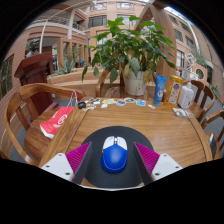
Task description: Arrange mouse
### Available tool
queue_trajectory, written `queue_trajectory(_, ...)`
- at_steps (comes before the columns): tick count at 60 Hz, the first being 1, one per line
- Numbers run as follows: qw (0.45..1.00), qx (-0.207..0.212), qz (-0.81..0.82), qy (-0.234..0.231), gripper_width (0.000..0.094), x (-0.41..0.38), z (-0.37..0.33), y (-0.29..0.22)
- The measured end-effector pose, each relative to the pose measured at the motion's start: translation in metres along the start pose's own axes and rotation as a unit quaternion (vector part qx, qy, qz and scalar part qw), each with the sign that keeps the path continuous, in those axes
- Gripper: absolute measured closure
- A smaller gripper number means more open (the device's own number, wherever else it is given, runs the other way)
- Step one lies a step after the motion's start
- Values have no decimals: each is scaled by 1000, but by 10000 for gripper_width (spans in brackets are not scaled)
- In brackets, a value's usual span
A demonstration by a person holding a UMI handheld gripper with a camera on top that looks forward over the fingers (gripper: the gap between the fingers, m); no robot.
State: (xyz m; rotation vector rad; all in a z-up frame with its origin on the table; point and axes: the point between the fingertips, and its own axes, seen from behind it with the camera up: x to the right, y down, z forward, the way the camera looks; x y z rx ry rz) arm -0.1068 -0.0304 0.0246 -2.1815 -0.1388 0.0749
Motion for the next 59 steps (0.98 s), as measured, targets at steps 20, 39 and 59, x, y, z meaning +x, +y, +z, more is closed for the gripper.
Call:
queue_trajectory(20,997,66,4,29,80,-8,-155,-56)
queue_trajectory(39,996,77,10,37,80,-22,-258,-36)
queue_trajectory(59,997,70,15,33,74,-28,-290,-9)
